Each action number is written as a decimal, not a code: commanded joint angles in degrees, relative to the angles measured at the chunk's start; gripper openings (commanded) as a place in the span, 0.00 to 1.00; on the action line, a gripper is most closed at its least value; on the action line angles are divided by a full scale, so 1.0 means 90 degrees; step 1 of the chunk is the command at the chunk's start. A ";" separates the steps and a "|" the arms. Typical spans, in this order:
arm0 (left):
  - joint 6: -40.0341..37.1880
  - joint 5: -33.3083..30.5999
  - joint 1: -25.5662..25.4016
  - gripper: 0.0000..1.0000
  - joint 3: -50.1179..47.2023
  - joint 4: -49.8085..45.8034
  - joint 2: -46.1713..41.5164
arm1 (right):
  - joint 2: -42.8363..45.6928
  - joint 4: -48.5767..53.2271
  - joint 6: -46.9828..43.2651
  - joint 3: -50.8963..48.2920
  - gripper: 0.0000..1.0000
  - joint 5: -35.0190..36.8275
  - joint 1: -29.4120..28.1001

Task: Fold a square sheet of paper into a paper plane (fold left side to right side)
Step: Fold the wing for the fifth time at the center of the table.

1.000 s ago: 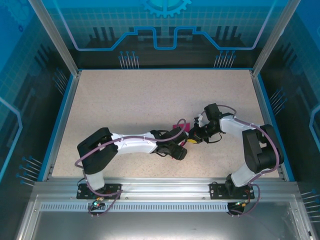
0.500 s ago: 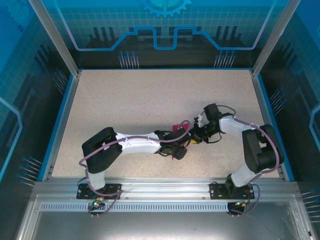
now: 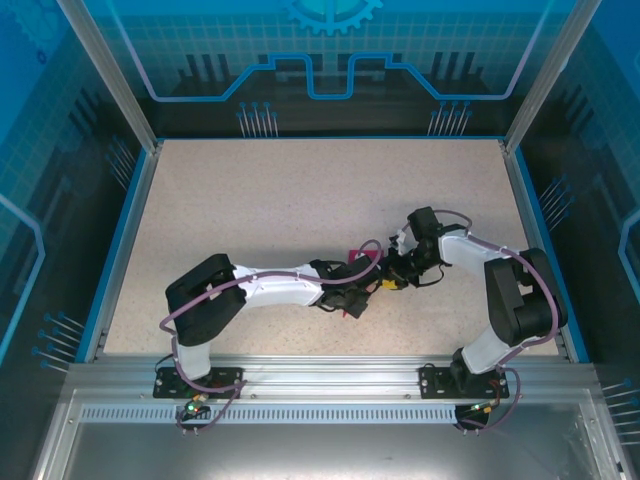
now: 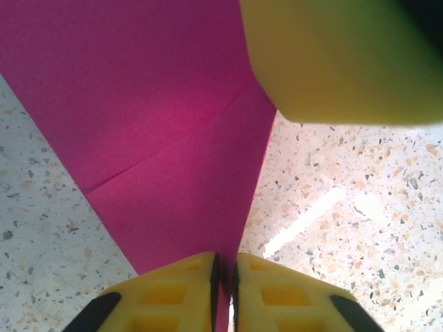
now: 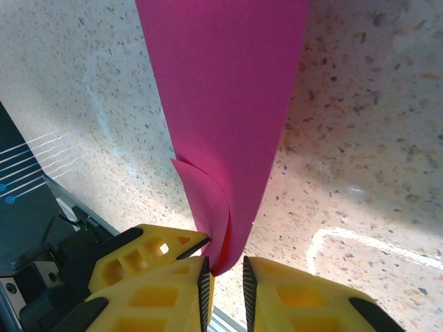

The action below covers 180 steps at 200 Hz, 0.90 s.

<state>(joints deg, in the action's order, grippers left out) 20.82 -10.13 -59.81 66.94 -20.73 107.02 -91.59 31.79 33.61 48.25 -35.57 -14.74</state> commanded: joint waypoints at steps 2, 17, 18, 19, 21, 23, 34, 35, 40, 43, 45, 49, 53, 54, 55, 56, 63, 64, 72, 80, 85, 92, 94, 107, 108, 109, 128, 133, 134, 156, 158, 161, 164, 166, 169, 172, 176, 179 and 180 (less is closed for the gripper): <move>-0.0096 0.0046 -0.0037 0.13 0.0103 -0.0109 0.0106 | 0.0241 0.0336 -0.0200 0.0417 0.27 -0.0044 -0.0062; -0.0052 0.0144 0.0002 0.11 0.0082 -0.0076 0.0070 | 0.0464 0.0546 -0.0363 0.0488 0.32 0.0176 0.0041; -0.0050 0.0156 0.0008 0.11 0.0082 -0.0073 0.0066 | 0.0487 0.0553 -0.0369 0.0483 0.33 0.0194 0.0048; -0.0049 0.0162 0.0012 0.10 0.0077 -0.0066 0.0059 | 0.0512 0.0556 -0.0376 0.0481 0.33 0.0203 0.0057; -0.0033 0.0187 0.0021 0.10 0.0069 -0.0057 0.0049 | 0.0561 0.0571 -0.0380 0.0475 0.35 0.0222 0.0078; -0.0024 0.0207 0.0031 0.10 0.0064 -0.0047 0.0044 | 0.0615 0.0570 -0.0391 0.0466 0.36 0.0249 0.0108; 0.0018 0.0347 0.0099 0.09 0.0004 0.0013 -0.0011 | 0.0897 0.0550 -0.0415 0.0408 0.43 0.0307 0.0264; 0.0024 0.0356 0.0116 0.09 -0.0006 0.0030 -0.0019 | 0.0923 0.0545 -0.0419 0.0404 0.44 0.0313 0.0277; 0.0055 0.0443 0.0152 0.09 -0.0054 0.0080 -0.0065 | 0.1061 0.0543 -0.0437 0.0370 0.46 0.0336 0.0356; 0.0070 0.0504 0.0186 0.08 -0.0091 0.0118 -0.0085 | 0.1124 0.0533 -0.0454 0.0365 0.48 0.0350 0.0404; 0.0087 0.0553 0.0204 0.08 -0.0110 0.0155 -0.0104 | 0.1178 0.0524 -0.0460 0.0343 0.48 0.0359 0.0433; 0.0110 0.0643 0.0257 0.08 -0.0170 0.0215 -0.0148 | 0.1261 0.0528 -0.0480 0.0320 0.50 0.0376 0.0495; 0.0139 0.0735 0.0304 0.08 -0.0228 0.0292 -0.0186 | 0.1329 0.0512 -0.0504 0.0292 0.51 0.0424 0.0538; 0.0144 0.0759 0.0311 0.08 -0.0244 0.0306 -0.0194 | 0.1349 0.0511 -0.0508 0.0288 0.51 0.0430 0.0551; 0.0151 0.0786 0.0324 0.08 -0.0262 0.0324 -0.0203 | 0.1363 0.0511 -0.0514 0.0281 0.52 0.0434 0.0562; 0.0159 0.0805 0.0340 0.08 -0.0285 0.0342 -0.0222 | 0.1380 0.0511 -0.0518 0.0282 0.52 0.0440 0.0573; 0.0204 0.0995 0.0424 0.08 -0.0394 0.0477 -0.0293 | 0.1456 0.0464 -0.0538 0.0275 0.52 0.0460 0.0649; 0.0205 0.1016 0.0434 0.08 -0.0415 0.0501 -0.0296 | 0.1461 0.0453 -0.0539 0.0274 0.52 0.0458 0.0651; 0.0258 0.1206 0.0523 0.07 -0.0518 0.0651 -0.0369 | 0.1526 0.0338 -0.0582 0.0089 0.52 0.0439 0.0671; 0.0321 0.1419 0.0612 0.07 -0.0635 0.0808 -0.0429 | 0.1553 0.0232 -0.0599 0.0015 0.52 0.0414 0.0671; 0.0356 0.1540 0.0668 0.07 -0.0704 0.0892 -0.0454 | 0.1561 0.0128 -0.0599 -0.0037 0.51 0.0399 0.0670; 0.0431 0.1677 0.0753 0.07 -0.0807 0.1031 -0.0505 | 0.1558 -0.0038 -0.0596 -0.0111 0.51 0.0371 0.0646; 0.0446 0.1713 0.0783 0.07 -0.0843 0.1072 -0.0512 | 0.1560 -0.0081 -0.0594 -0.0123 0.50 0.0376 0.0638; 0.0580 0.2004 0.0950 0.06 -0.1047 0.1361 -0.0588 | 0.1570 -0.0366 -0.0561 -0.0257 0.50 0.0411 0.0595; 0.0588 0.2019 0.0966 0.06 -0.1068 0.1388 -0.0600 | 0.1567 -0.0387 -0.0566 -0.0270 0.50 0.0414 0.0589; 0.0602 0.2041 0.0974 0.06 -0.1084 0.1411 -0.0611 | 0.1565 -0.0407 -0.0568 -0.0281 0.50 0.0420 0.0577; 0.0879 0.2467 0.1238 0.05 -0.1445 0.1947 -0.0789 | 0.1516 -0.0702 -0.0555 -0.0420 0.51 0.0642 0.0412; 0.0956 0.2559 0.1302 0.05 -0.1549 0.2096 -0.0842 | 0.1487 -0.0789 -0.0559 -0.0459 0.51 0.0696 0.0367; 0.0972 0.2580 0.1313 0.05 -0.1563 0.2122 -0.0859 | 0.1476 -0.0803 -0.0555 -0.0469 0.51 0.0708 0.0363; 0.1351 0.3025 0.1573 0.03 -0.1951 0.2812 -0.1039 | 0.1309 -0.1396 -0.0346 -0.0693 0.51 0.0703 0.0162; 0.1389 0.3056 0.1593 0.03 -0.1979 0.2870 -0.1053 | 0.1290 -0.1450 -0.0326 -0.0708 0.51 0.0694 0.0134; 0.1442 0.3104 0.1621 0.03 -0.2021 0.2943 -0.1069 | 0.1258 -0.1533 -0.0299 -0.0719 0.51 0.0684 0.0105; 0.1496 0.3149 0.1643 0.03 -0.2058 0.3023 -0.1079 | 0.1230 -0.1608 -0.0265 -0.0731 0.51 0.0673 0.0061; 0.1530 0.3165 0.1662 0.02 -0.2081 0.3072 -0.1085 | 0.1204 -0.1650 -0.0247 -0.0736 0.51 0.0679 0.0044; 0.1579 0.3199 0.1687 0.02 -0.2113 0.3133 -0.1103 | 0.1171 -0.1708 -0.0240 -0.0740 0.51 0.0672 0.0017; 0.1619 0.3234 0.1716 0.02 -0.2144 0.3193 -0.1118 | 0.1140 -0.1769 -0.0223 -0.0742 0.51 0.0685 -0.0034; 0.1683 0.3269 0.1745 0.02 -0.2186 0.3284 -0.1134 | 0.1090 -0.1838 -0.0205 -0.0733 0.51 0.0711 -0.0081; 0.1724 0.3293 0.1759 0.02 -0.2219 0.3337 -0.1150 | 0.1056 -0.1879 -0.0192 -0.0719 0.51 0.0732 -0.0131; 0.1742 0.3293 0.1771 0.02 -0.2226 0.3357 -0.1149 | 0.1046 -0.1890 -0.0191 -0.0711 0.51 0.0741 -0.0140</move>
<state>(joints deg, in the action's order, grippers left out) 31.31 13.67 -45.32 49.12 1.28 99.02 -80.14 21.63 30.35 42.48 -29.43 -13.23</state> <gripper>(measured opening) 0.068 0.507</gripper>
